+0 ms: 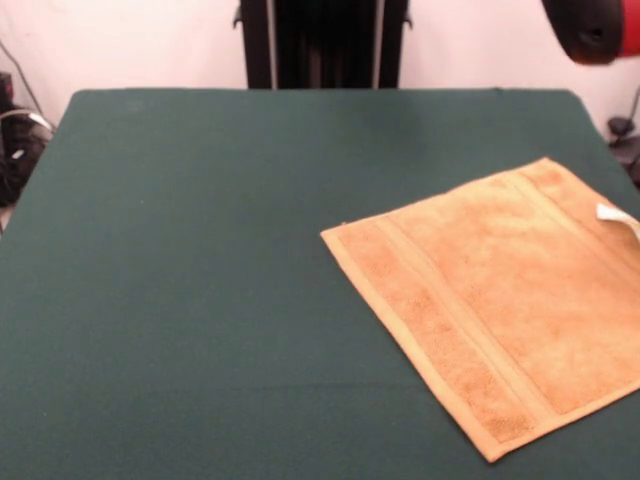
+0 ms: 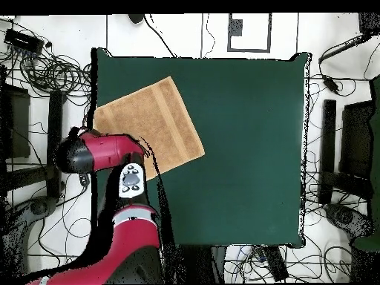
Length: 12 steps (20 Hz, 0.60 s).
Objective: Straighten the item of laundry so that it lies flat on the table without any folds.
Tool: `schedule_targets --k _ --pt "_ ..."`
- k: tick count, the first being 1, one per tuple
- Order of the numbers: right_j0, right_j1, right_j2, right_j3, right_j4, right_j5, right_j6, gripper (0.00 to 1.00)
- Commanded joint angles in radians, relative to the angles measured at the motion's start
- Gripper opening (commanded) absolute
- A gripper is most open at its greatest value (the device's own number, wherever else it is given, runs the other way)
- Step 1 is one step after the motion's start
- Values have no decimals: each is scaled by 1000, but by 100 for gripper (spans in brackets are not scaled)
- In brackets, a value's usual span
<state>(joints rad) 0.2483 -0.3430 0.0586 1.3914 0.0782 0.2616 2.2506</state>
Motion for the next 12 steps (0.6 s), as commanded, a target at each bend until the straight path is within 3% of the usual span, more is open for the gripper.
schedule_targets --k 1,7,12 --pt "-69 -116 -43 258 -70 -11 88 100" --pt "-98 -182 -63 313 -113 41 53 100" --pt "-116 -137 -59 332 -129 -41 95 100"
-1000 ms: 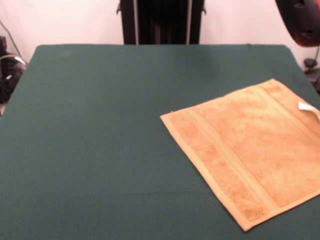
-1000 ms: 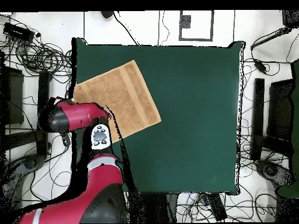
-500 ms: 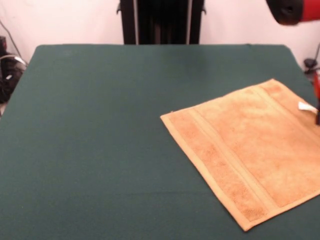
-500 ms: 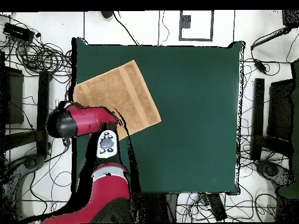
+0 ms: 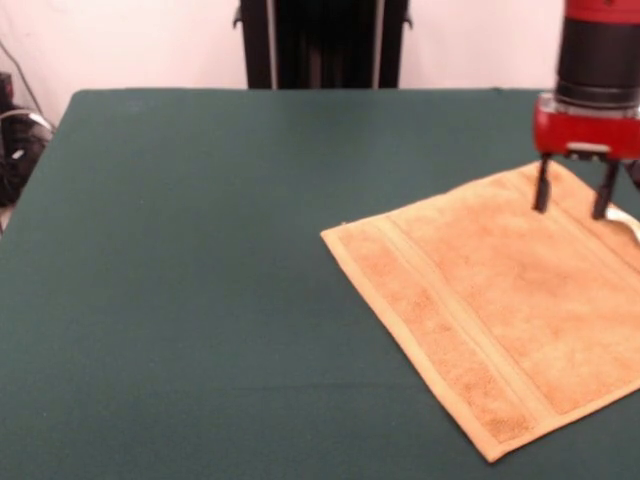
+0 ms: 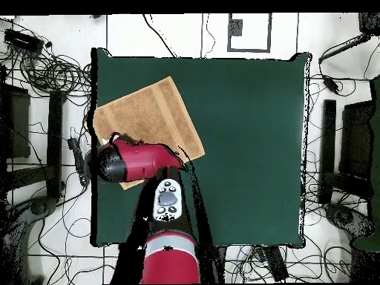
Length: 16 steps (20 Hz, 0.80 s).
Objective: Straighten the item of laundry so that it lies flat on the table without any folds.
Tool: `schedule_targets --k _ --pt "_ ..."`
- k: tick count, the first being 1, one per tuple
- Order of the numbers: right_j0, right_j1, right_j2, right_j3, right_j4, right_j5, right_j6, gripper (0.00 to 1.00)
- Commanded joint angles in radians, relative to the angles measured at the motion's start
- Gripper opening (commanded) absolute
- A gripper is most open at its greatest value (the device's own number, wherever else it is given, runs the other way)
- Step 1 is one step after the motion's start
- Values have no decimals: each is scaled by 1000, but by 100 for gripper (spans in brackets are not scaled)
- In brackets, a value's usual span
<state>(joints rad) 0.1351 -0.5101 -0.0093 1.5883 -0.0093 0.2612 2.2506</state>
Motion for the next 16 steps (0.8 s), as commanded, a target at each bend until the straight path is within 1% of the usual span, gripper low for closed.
schedule_targets --k 1,3,5,7,8,11,13,16 --pt "-6 53 12 136 -39 -67 112 100" --pt "2 106 3 138 -15 -136 172 100" --pt "-32 158 49 167 38 -184 233 100" --pt "-66 206 92 185 77 -221 268 100" --pt "-72 224 98 185 92 -221 274 100" --pt "-54 258 57 170 122 -192 259 100" --pt "-39 265 23 163 126 -181 233 100" --pt "-41 262 -5 172 115 -156 195 100"
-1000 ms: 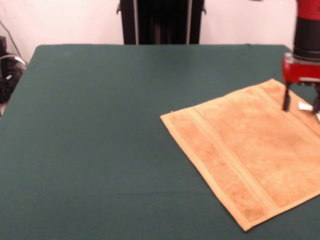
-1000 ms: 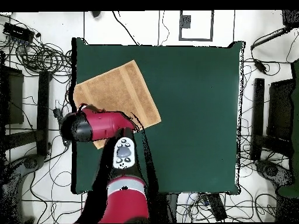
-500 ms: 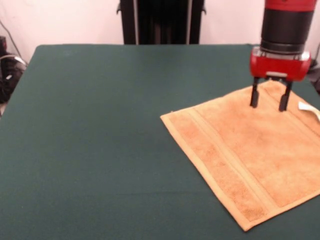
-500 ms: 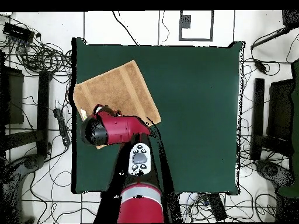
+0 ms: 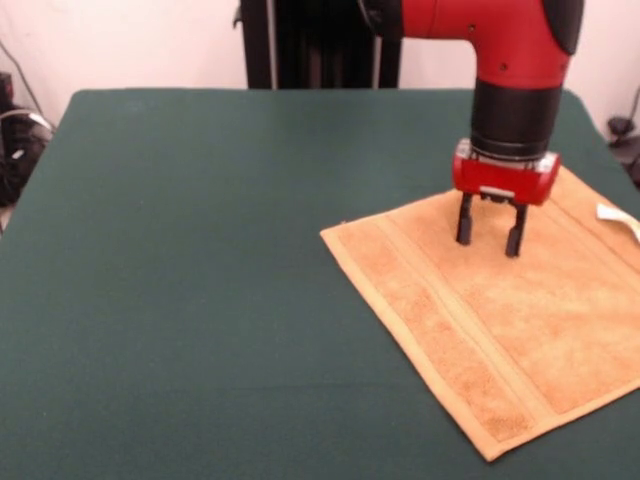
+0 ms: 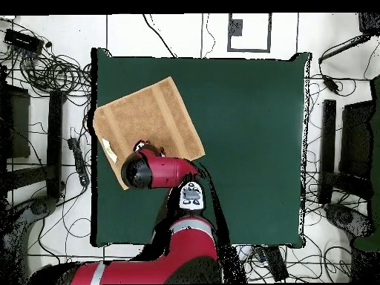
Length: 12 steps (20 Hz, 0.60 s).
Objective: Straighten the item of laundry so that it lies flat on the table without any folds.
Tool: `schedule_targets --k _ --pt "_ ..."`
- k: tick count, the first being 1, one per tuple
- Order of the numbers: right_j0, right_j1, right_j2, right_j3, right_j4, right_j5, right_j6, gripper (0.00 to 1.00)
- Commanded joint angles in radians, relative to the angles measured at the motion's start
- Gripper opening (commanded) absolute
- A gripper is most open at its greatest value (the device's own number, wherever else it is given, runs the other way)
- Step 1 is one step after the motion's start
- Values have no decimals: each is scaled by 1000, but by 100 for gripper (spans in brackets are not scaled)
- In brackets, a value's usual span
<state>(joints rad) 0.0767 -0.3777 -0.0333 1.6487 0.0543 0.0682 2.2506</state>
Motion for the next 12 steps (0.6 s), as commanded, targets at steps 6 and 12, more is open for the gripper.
schedule_targets --k 6,12 --pt "74 84 -69 154 22 -17 186 100" --pt "33 5 -34 231 -26 -54 156 100"
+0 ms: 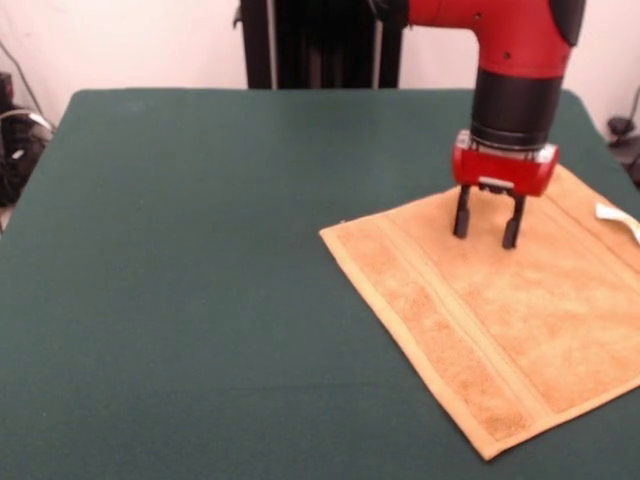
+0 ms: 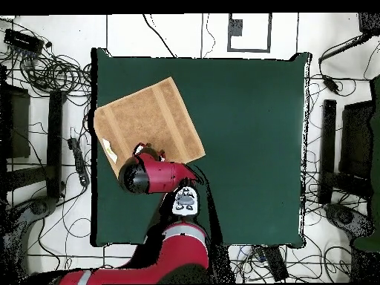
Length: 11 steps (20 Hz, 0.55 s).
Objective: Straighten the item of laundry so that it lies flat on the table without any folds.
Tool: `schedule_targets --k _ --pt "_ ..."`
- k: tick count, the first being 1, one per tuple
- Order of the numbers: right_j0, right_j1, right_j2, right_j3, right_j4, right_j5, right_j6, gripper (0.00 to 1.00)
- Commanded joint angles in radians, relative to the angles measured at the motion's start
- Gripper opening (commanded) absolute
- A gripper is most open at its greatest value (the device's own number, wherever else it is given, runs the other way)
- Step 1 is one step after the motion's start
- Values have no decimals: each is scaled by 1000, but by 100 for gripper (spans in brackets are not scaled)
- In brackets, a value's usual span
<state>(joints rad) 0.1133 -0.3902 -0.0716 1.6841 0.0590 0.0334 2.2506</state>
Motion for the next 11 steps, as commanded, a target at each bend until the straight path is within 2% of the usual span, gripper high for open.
schedule_targets --k 1,6,11 --pt "-10 7 5 206 -41 -40 152 100" --pt "-21 -28 -1 238 -58 -80 149 100" --pt "-36 -21 8 240 -56 -79 139 100"
